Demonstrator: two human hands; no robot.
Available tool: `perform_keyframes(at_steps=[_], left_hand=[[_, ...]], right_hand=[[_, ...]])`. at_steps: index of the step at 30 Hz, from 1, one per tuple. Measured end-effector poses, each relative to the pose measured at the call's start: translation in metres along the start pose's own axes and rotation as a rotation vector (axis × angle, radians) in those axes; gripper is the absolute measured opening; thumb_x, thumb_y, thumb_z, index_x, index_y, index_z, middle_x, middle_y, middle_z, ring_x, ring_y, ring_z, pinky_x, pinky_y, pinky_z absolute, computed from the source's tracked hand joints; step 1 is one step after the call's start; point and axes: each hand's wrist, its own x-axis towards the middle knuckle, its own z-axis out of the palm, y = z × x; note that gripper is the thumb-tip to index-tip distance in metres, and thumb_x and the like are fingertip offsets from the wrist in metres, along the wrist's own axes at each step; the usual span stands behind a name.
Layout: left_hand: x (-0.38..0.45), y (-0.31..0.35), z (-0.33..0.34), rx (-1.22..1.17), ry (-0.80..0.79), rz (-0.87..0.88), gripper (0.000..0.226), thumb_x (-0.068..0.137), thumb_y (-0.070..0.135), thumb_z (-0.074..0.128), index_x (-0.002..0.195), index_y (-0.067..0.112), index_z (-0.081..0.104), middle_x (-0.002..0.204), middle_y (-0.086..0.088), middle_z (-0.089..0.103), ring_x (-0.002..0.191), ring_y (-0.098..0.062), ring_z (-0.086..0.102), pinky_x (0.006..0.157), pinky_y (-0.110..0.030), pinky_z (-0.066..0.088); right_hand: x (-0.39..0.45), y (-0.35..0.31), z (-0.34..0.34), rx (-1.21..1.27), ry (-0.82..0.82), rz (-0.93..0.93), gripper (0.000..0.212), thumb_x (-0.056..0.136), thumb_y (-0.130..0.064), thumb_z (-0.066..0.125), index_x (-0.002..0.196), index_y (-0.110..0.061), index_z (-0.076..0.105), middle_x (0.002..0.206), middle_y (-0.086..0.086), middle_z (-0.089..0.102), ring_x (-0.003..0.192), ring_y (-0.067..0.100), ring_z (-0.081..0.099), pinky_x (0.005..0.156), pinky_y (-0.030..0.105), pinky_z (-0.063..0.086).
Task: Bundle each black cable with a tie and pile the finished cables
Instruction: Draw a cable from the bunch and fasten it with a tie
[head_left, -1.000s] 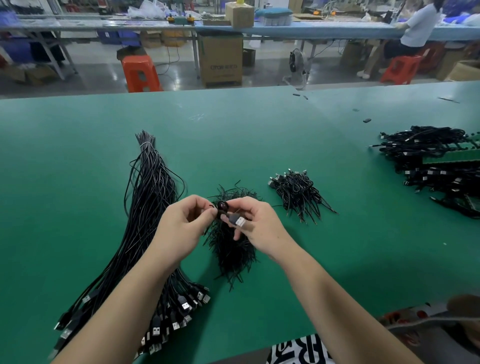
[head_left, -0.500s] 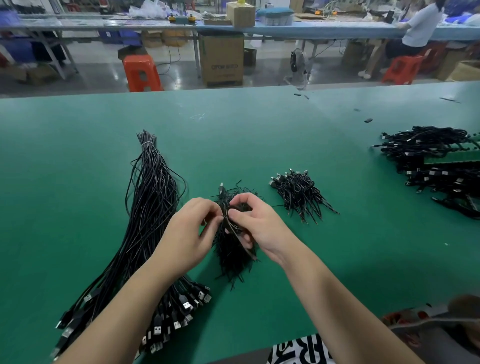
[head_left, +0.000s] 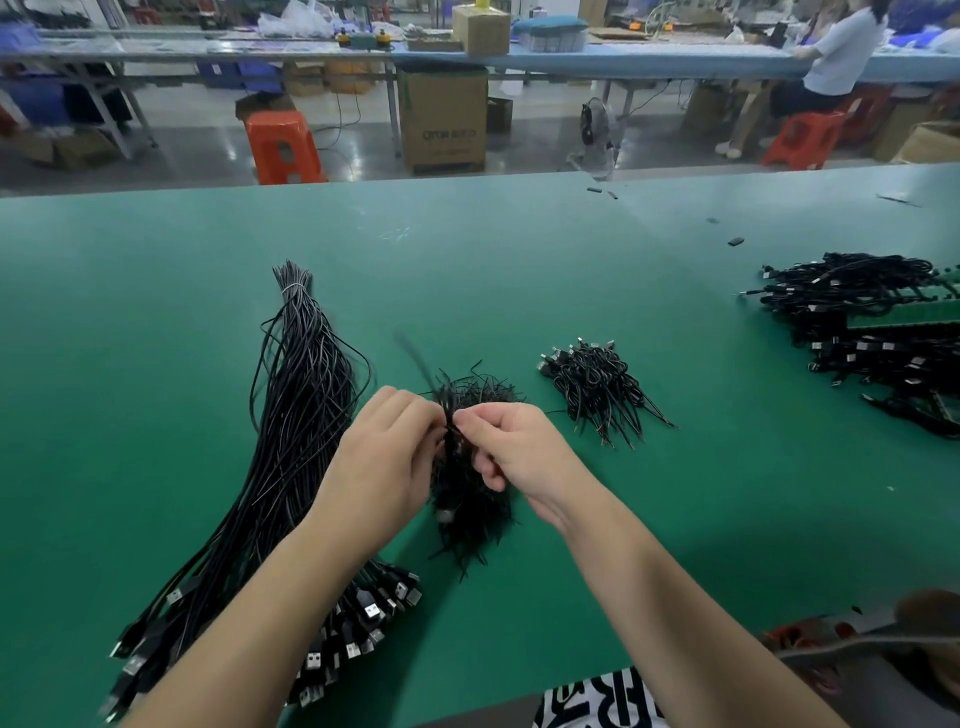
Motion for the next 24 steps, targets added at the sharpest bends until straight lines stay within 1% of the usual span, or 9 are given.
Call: perform_keyframes(at_steps=[2, 4, 7, 10, 12, 15, 18, 20, 24], left_hand=[[-0.002, -0.001, 0.002, 0.112, -0.018, 0.135, 0.006, 0.090, -0.002, 0.061, 0.089, 0.001, 0.065, 0.084, -0.006, 0.060, 0.077, -0.029, 0.054, 0.072, -0.037, 0.048], [-0.004, 0.001, 0.003, 0.092, -0.026, 0.131, 0.006, 0.091, 0.000, 0.060, 0.090, 0.002, 0.065, 0.085, -0.005, 0.060, 0.078, -0.027, 0.054, 0.074, -0.033, 0.047], [-0.006, 0.002, 0.003, -0.096, -0.007, -0.110, 0.007, 0.094, 0.007, 0.060, 0.090, 0.012, 0.063, 0.085, 0.007, 0.059, 0.079, -0.014, 0.053, 0.072, -0.022, 0.042], [-0.003, -0.004, 0.003, -0.292, -0.024, -0.423, 0.021, 0.093, 0.012, 0.065, 0.081, 0.028, 0.061, 0.070, 0.014, 0.059, 0.064, -0.005, 0.053, 0.059, -0.016, 0.039], [0.000, -0.008, 0.003, -0.460, -0.050, -0.549, 0.023, 0.094, 0.014, 0.065, 0.077, 0.029, 0.062, 0.064, 0.012, 0.057, 0.058, -0.005, 0.048, 0.058, -0.021, 0.039], [0.001, -0.008, 0.003, -0.610, -0.056, -0.604, 0.022, 0.094, 0.011, 0.066, 0.078, 0.026, 0.063, 0.066, 0.006, 0.057, 0.063, -0.012, 0.048, 0.063, -0.031, 0.040], [0.000, -0.001, 0.002, -0.361, -0.008, -0.432, 0.023, 0.092, 0.008, 0.066, 0.079, 0.026, 0.061, 0.068, 0.013, 0.057, 0.064, -0.006, 0.050, 0.061, -0.020, 0.040], [-0.001, 0.002, 0.003, -0.130, 0.022, -0.205, 0.016, 0.090, -0.001, 0.065, 0.086, 0.014, 0.062, 0.079, 0.008, 0.059, 0.075, -0.013, 0.053, 0.068, -0.026, 0.044], [-0.004, -0.006, 0.007, 0.186, -0.022, 0.169, 0.022, 0.080, -0.014, 0.054, 0.088, 0.003, 0.065, 0.085, -0.008, 0.060, 0.076, -0.030, 0.053, 0.071, -0.038, 0.048]], right_hand=[[0.001, -0.001, -0.001, 0.019, 0.034, 0.035, 0.008, 0.098, -0.022, 0.065, 0.094, -0.017, 0.066, 0.055, -0.007, 0.057, 0.044, 0.009, 0.038, 0.038, 0.019, 0.031], [0.002, -0.001, -0.001, -0.008, 0.045, 0.034, 0.004, 0.098, -0.023, 0.065, 0.096, -0.020, 0.067, 0.061, 0.001, 0.066, 0.049, 0.012, 0.040, 0.042, 0.018, 0.033], [0.001, 0.000, 0.000, 0.065, -0.019, -0.021, 0.017, 0.101, -0.015, 0.059, 0.095, -0.022, 0.074, 0.075, 0.008, 0.073, 0.060, 0.016, 0.054, 0.053, 0.020, 0.045], [-0.003, 0.001, -0.004, -0.006, -0.084, -0.114, 0.029, 0.096, -0.001, 0.060, 0.105, -0.025, 0.074, 0.093, 0.004, 0.074, 0.077, 0.014, 0.064, 0.067, 0.023, 0.055], [-0.002, 0.003, -0.005, -0.152, -0.047, -0.178, 0.035, 0.090, -0.001, 0.068, 0.106, -0.031, 0.074, 0.096, 0.004, 0.071, 0.082, 0.011, 0.062, 0.073, 0.025, 0.057], [0.000, 0.002, -0.004, -0.282, 0.065, -0.232, 0.030, 0.089, -0.010, 0.074, 0.097, -0.039, 0.073, 0.100, -0.009, 0.064, 0.073, 0.004, 0.055, 0.066, 0.023, 0.052], [-0.001, 0.002, -0.001, -0.310, 0.077, -0.182, 0.019, 0.096, -0.021, 0.069, 0.087, -0.038, 0.069, 0.075, -0.018, 0.067, 0.051, 0.002, 0.053, 0.055, 0.016, 0.044], [-0.002, 0.004, 0.001, -0.277, 0.060, -0.137, 0.022, 0.100, -0.022, 0.062, 0.081, -0.031, 0.071, 0.062, -0.010, 0.059, 0.047, 0.012, 0.051, 0.053, 0.021, 0.042], [-0.006, 0.002, 0.002, -0.122, -0.052, -0.036, 0.035, 0.104, -0.017, 0.055, 0.075, -0.021, 0.073, 0.069, 0.010, 0.051, 0.053, 0.019, 0.047, 0.054, 0.030, 0.044]])
